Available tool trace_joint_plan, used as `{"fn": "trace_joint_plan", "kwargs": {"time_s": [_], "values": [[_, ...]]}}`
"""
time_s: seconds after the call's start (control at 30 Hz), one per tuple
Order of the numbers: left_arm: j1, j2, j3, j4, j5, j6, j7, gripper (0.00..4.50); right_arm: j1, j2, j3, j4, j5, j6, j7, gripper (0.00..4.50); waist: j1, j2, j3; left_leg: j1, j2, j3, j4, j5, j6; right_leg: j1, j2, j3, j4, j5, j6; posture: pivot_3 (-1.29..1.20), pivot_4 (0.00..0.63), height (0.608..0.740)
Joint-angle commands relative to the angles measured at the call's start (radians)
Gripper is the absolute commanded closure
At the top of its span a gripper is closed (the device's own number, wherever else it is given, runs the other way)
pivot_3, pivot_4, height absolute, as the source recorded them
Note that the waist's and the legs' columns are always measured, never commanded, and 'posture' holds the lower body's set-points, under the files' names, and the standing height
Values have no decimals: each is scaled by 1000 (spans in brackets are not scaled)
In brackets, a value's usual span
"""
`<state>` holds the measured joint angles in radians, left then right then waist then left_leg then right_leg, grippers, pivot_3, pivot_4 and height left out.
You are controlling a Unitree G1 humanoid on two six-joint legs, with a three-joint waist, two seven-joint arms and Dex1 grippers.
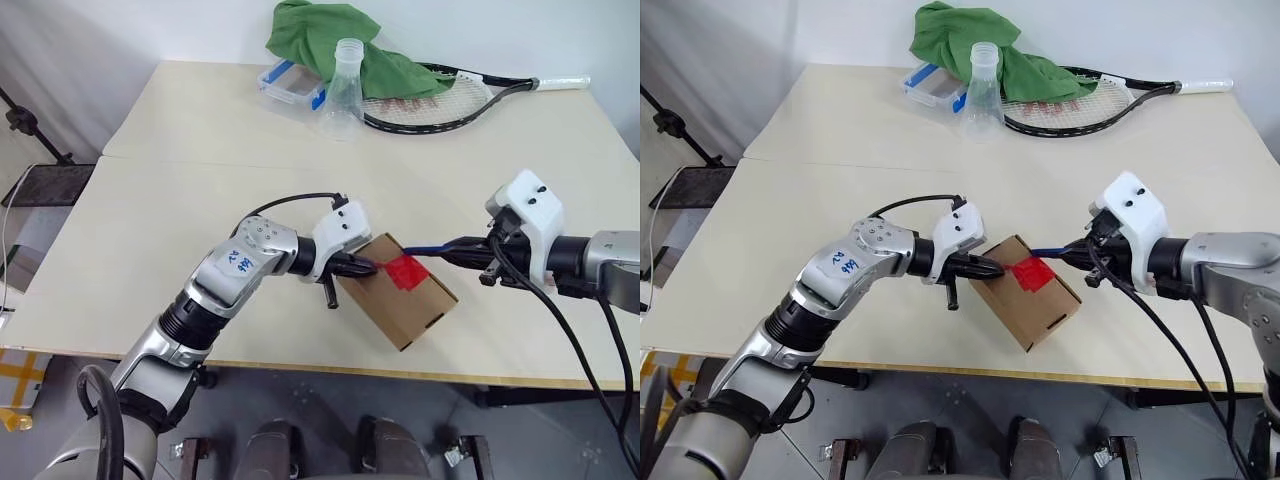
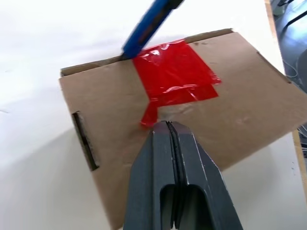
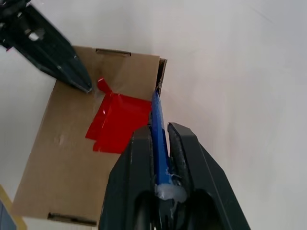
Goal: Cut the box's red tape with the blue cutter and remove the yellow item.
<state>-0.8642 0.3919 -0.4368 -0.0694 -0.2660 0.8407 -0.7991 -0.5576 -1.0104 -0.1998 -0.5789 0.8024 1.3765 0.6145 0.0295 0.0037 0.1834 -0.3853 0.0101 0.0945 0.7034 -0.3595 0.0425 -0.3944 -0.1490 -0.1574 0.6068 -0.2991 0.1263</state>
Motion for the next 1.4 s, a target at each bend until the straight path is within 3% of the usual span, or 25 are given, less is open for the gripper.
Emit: {"fn": "trace_joint_plan", "kwargs": {"time_s": [0.03,0.4,0.97,1.07,1.23,1.4], "values": [[-16,-14,-44,19,52,44,24,4500,-34,-35,34,24,6,32,15,4333,1,0,0,0,0,0,0,0,0,0,0,0,0,0,0,0,150,740],[-61,-62,-135,45,108,186,58,4500,-192,-56,105,64,50,184,51,4333,14,0,0,0,0,-2,8,0,0,2,-1,0,4,0,0,0,150,740],[-38,-93,-152,58,138,248,146,4500,-215,-169,134,77,117,238,110,4333,24,-5,-6,0,1,-3,13,0,1,5,-1,1,5,0,0,0,150,740],[-39,-102,-148,60,136,253,150,4500,-192,-204,117,67,171,238,133,4333,25,-5,-7,0,1,-3,14,0,1,5,-2,1,5,0,0,0,150,740],[-36,-104,-144,73,141,247,157,4500,-77,-365,73,36,228,238,186,4333,28,-7,-8,0,1,-5,14,-1,1,7,-2,1,4,1,0,0,150,740],[-40,-106,-138,91,145,237,157,4500,-25,-408,-1,35,233,238,207,4333,22,-7,-8,13,2,-5,12,-2,2,20,-3,5,-3,1,0,0,150,740]]}}
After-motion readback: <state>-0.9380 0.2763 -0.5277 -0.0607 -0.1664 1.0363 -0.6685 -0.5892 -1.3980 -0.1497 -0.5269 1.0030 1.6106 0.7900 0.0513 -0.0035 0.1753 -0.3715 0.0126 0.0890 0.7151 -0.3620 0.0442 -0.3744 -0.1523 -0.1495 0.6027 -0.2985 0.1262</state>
